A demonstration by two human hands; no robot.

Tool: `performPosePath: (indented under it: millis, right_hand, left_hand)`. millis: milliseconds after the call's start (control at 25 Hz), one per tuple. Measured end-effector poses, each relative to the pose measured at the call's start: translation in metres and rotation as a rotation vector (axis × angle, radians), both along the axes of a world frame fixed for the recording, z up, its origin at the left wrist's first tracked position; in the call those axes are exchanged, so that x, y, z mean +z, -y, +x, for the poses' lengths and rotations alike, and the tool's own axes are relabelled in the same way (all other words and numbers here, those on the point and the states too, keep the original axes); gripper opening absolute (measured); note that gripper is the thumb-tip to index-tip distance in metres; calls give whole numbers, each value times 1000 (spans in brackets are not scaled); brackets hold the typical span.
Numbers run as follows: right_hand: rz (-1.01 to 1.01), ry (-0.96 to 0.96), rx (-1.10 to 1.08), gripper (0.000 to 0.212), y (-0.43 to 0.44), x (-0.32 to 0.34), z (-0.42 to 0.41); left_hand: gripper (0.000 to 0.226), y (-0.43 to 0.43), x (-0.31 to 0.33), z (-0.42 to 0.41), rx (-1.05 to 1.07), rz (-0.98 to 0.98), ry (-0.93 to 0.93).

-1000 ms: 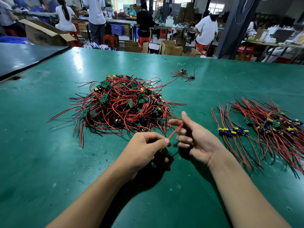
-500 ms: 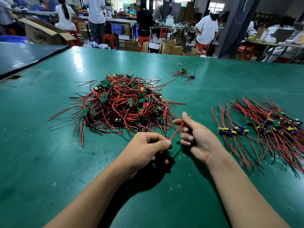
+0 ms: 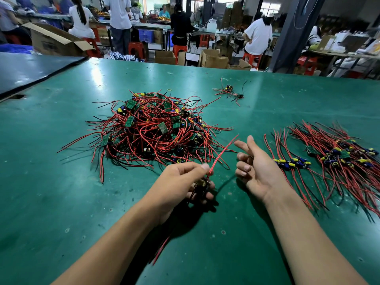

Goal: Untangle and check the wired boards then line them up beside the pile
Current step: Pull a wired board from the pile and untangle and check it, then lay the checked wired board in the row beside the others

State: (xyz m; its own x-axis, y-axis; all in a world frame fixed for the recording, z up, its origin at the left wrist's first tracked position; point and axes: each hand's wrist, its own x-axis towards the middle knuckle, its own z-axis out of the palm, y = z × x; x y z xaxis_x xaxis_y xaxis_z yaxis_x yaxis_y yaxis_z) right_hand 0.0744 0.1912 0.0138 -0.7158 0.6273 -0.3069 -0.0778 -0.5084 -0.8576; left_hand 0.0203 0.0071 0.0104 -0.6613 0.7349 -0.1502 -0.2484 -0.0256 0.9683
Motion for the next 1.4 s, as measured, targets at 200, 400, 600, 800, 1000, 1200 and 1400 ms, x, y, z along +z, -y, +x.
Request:
performPosePath:
  millis: [200, 400, 600, 800, 1000, 1200, 1400]
  right_hand:
    - [149, 93, 99, 30, 7, -5, -2]
    - [383, 98, 409, 37, 20, 0, 5]
    - [792, 149, 557, 35, 33, 0, 8]
    - [892, 231, 328, 18, 29, -6, 1]
    - [920, 289, 98, 14, 14, -7, 1]
    - [1149, 424, -158, 12, -13, -6, 12]
    - [1290, 558, -185, 7, -22, -10, 18]
  left_hand:
    - [59, -2, 6, -6, 62, 61, 176]
    - [66, -2, 6, -5, 62, 76, 198]
    - [63, -2, 8, -6, 66, 80, 221]
    - [58, -4, 8, -4, 92, 109, 243]
    - [46, -6, 2, -6, 159, 98, 246]
    - [25, -2, 2, -5, 182, 71, 92]
    - [6, 2, -8, -1, 257, -202, -532]
